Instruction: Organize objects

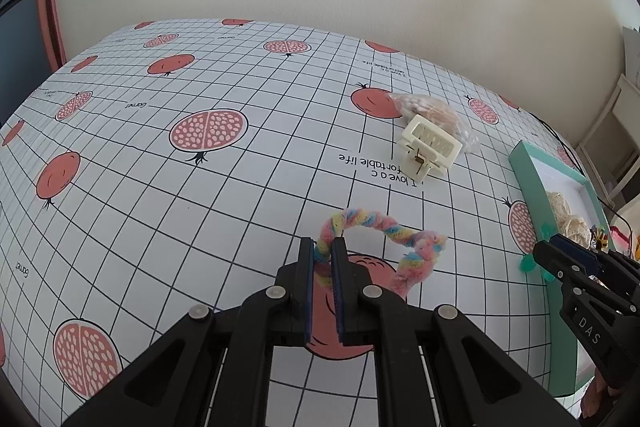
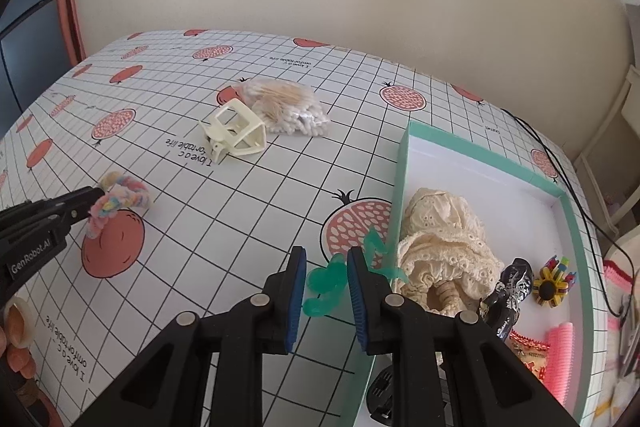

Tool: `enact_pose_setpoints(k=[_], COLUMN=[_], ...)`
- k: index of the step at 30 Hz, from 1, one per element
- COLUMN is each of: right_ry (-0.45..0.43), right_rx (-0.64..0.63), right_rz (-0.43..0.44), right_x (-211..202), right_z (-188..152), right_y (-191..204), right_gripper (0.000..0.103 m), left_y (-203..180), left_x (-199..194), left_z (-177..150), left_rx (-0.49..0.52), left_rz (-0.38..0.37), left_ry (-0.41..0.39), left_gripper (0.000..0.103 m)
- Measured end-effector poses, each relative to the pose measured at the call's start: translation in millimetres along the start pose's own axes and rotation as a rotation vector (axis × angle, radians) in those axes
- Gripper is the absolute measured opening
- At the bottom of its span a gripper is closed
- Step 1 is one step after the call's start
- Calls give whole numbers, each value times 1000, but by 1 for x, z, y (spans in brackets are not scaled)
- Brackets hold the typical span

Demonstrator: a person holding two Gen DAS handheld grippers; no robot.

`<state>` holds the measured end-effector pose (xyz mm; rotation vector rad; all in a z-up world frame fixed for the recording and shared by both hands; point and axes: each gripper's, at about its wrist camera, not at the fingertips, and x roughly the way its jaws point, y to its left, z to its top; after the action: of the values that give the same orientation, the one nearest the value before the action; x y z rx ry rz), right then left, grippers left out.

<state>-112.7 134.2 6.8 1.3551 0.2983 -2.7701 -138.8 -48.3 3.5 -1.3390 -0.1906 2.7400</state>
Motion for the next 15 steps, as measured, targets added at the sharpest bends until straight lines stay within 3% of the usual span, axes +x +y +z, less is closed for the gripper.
enact_pose_setpoints(k=[6,15], right_ry=[-1,-30], right_rx=[6,13], right_rz=[-13,-9], right_x=[0,-9], right_z=[0,3], right_y=[-5,-5], right_gripper=[5,0], left_y=[-1,-1], left_x=[1,1], left_z=[-1,-1], left_rx=[6,12], left_rz=[3,3], left_ry=[2,5], left_gripper=[8,8])
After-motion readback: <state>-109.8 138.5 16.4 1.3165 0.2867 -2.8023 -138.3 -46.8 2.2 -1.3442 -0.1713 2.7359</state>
